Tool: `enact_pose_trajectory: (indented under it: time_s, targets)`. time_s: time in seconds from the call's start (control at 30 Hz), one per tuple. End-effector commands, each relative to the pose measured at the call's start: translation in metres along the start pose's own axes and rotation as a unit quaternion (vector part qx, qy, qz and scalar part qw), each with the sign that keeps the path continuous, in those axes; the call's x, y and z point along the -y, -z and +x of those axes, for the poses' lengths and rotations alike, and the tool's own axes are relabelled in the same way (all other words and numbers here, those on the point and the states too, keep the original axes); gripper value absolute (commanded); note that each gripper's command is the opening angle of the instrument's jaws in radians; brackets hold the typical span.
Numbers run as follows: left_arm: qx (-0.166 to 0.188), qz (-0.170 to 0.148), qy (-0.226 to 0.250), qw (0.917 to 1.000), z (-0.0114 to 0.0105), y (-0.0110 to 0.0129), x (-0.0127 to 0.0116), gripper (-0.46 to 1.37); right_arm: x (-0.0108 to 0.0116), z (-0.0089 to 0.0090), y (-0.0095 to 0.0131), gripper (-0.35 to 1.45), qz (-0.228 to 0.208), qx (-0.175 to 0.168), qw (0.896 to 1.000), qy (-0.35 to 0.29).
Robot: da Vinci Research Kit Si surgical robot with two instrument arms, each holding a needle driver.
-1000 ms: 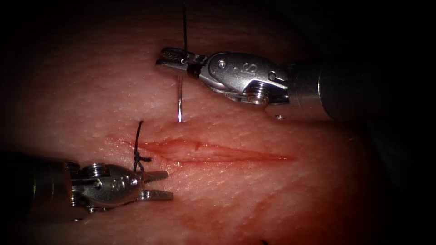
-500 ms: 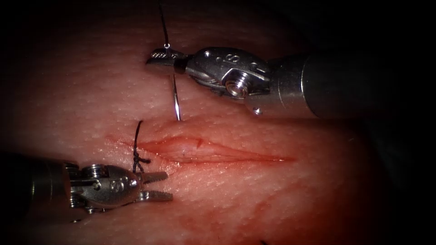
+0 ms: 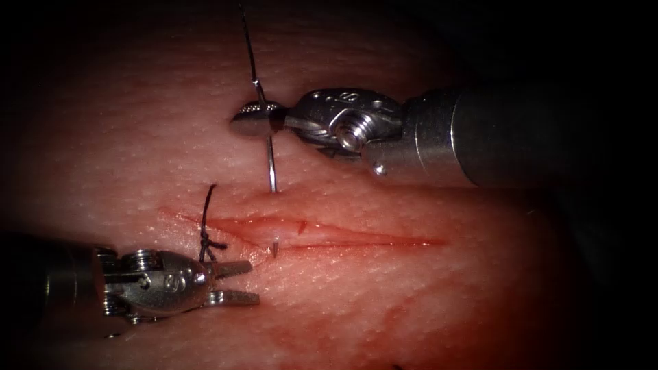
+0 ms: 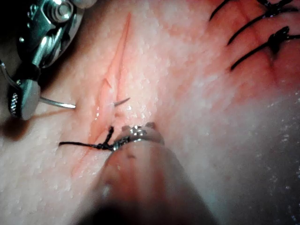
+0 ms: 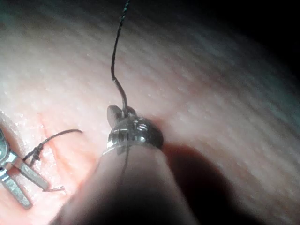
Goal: Wound Closure
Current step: Insert the needle through the skin above the wound with the right driver
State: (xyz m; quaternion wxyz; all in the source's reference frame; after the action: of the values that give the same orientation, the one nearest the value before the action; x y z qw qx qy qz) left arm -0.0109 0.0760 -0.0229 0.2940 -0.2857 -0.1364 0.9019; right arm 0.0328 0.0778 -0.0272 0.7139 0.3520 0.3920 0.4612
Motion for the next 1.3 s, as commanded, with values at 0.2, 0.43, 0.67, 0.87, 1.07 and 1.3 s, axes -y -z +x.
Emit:
enact_pose_trajectory:
  time_s: [0.2, 0.43, 0.67, 0.87, 1.07, 1.3]
  targets:
    - [0.001, 0.002, -0.004, 1.0000, 0.0000, 0.0003, 0.0003, 0.23, 0.0009, -0.0018, -0.0003, -0.35, 0.043, -0.005, 0.998, -0.041]
    - [0.002, 0.004, -0.004, 1.0000, -0.0001, 0.0005, 0.0004, 0.22, 0.0026, -0.0040, -0.0004, -0.35, 0.078, 0.004, 0.992, -0.100]
    - [0.002, 0.005, -0.006, 1.0000, 0.0001, 0.0004, 0.0003, 0.21, 0.0019, -0.0020, 0.0002, -0.35, 0.078, -0.061, 0.995, -0.026]
    - [0.002, 0.005, -0.006, 1.0000, 0.0001, 0.0007, 0.0002, 0.22, -0.0014, 0.0005, 0.0005, 0.91, 0.049, -0.108, 0.989, 0.086]
    - [0.002, 0.005, -0.006, 1.0000, 0.0001, 0.0007, 0.0001, 0.23, -0.0038, 0.0024, 0.0012, 1.23, 0.035, -0.115, 0.979, 0.162]
    - [0.002, 0.005, -0.005, 1.0000, 0.0001, 0.0006, 0.0001, 0.23, -0.0044, 0.0033, 0.0010, 1.26, 0.033, -0.117, 0.974, 0.189]
